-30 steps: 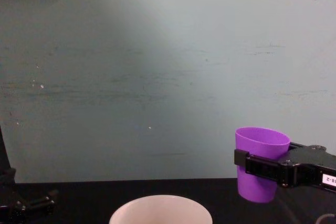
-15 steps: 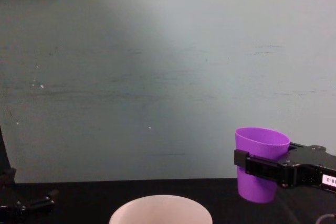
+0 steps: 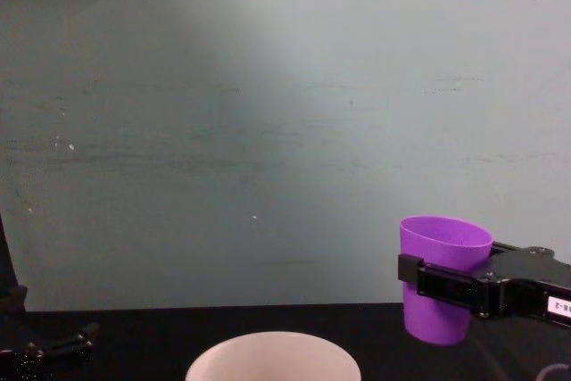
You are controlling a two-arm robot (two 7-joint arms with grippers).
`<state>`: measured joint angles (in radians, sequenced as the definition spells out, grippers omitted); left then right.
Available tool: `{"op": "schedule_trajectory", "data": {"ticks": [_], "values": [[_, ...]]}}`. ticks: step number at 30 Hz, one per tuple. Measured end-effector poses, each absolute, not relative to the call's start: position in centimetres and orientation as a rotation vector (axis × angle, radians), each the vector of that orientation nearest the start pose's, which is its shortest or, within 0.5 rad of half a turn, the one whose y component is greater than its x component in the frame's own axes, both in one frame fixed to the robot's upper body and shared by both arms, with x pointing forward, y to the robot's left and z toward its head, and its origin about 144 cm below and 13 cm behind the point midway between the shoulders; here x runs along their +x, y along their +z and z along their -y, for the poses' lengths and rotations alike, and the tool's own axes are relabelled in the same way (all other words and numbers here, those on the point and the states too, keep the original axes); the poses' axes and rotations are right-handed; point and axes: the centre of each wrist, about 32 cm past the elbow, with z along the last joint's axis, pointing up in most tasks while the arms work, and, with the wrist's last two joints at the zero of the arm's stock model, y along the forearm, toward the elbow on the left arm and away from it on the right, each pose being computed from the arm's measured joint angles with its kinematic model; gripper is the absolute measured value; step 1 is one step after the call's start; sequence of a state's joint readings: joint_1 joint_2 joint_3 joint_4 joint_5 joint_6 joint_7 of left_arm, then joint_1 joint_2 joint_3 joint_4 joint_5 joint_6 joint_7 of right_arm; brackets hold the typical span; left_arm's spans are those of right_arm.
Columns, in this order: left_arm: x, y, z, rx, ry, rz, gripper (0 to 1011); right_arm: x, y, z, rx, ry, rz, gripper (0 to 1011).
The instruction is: Pick up the cup and pour the mung beans from the cup into the bowl.
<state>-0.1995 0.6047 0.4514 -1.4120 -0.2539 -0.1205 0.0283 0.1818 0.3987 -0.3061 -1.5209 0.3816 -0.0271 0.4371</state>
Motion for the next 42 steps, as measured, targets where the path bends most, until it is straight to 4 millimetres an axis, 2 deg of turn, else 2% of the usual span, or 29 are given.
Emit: {"op": "schedule_trajectory", "data": {"ticks": [42], "values": [[48.86,113.98,-30.97,0.305,1.248,0.285,1000,49.76,117.48,25.85,-0.014,-0.873,0.064,723]]}}
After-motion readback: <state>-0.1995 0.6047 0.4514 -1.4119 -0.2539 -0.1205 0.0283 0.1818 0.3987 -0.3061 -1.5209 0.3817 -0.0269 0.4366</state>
